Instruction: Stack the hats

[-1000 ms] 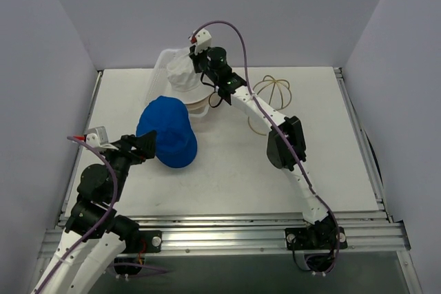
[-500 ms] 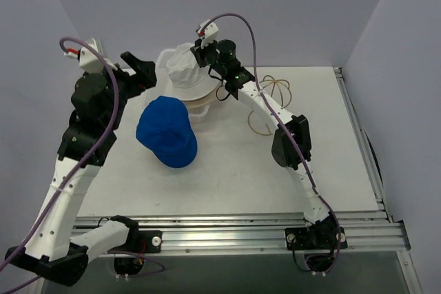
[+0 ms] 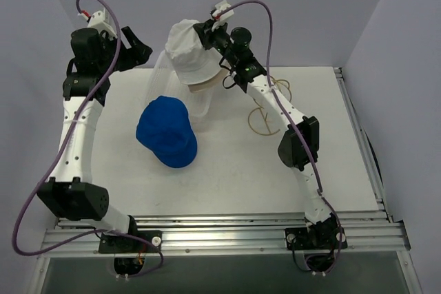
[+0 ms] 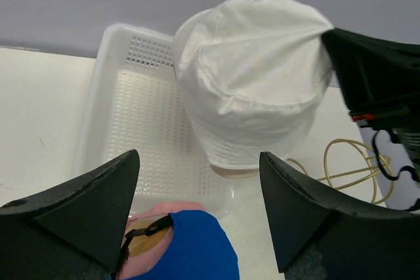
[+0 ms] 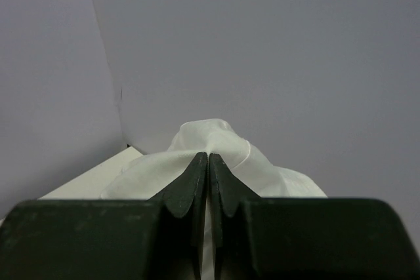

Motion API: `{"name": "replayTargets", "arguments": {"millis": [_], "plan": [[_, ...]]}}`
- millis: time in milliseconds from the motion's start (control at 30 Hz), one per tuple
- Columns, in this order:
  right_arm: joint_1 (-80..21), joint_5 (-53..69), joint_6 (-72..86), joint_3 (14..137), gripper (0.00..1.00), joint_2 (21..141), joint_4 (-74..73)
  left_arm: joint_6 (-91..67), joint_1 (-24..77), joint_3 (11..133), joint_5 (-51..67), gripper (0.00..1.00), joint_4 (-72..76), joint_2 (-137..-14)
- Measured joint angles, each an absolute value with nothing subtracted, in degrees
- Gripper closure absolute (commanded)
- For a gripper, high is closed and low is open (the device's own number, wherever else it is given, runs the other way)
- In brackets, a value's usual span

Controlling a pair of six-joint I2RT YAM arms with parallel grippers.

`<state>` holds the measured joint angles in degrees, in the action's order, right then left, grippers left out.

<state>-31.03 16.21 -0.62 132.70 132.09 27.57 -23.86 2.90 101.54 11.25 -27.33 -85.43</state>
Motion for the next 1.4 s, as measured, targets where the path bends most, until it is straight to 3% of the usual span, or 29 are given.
{"name": "replayTargets", "arguments": {"millis": [267, 500, 767, 833, 900, 1100, 1200, 1333, 1400], "plan": [[-30.3, 17.3, 2.2, 132.2, 1.00, 132.0, 30.5, -23.6, 0.3, 110.9, 21.9, 0.19, -28.0, -101.3], [-30.3, 17.5, 4.2, 131.0, 1.00, 132.0, 32.3, -27.9, 0.4, 114.9, 27.5, 0.13, -25.6, -106.9], [-30.3, 18.2, 6.7, 131.0, 1.00, 132.0, 34.2, -34.7, 0.4, 115.0, 31.9, 0.14, -18.4, -113.6], [-30.4, 18.5, 7.3, 131.0, 1.00, 132.1, 34.5, -36.0, 0.4, 115.1, 32.4, 0.19, -17.4, -114.7], [-30.4, 18.6, 7.7, 131.0, 1.00, 132.1, 35.0, -37.3, 0.4, 115.3, 33.2, 0.30, -16.1, -115.7], [-30.5, 19.0, 8.6, 130.2, 1.00, 132.9, 36.7, -41.8, 0.4, 115.4, 35.8, 0.74, -10.6, -117.8], [-30.5, 18.9, 8.5, 129.7, 1.00, 133.1, 36.7, -42.5, 0.2, 115.4, 36.1, 0.75, -9.9, -118.2], [-30.4, 18.9, 8.0, 129.0, 1.00, 133.1, 36.6, -42.7, -0.9, 115.5, 36.4, 0.97, -9.9, -118.2], [-30.3, 18.9, 7.8, 128.9, 1.00, 133.1, 36.3, -42.4, -1.3, 115.5, 36.3, 0.98, -10.1, -118.2]]}}
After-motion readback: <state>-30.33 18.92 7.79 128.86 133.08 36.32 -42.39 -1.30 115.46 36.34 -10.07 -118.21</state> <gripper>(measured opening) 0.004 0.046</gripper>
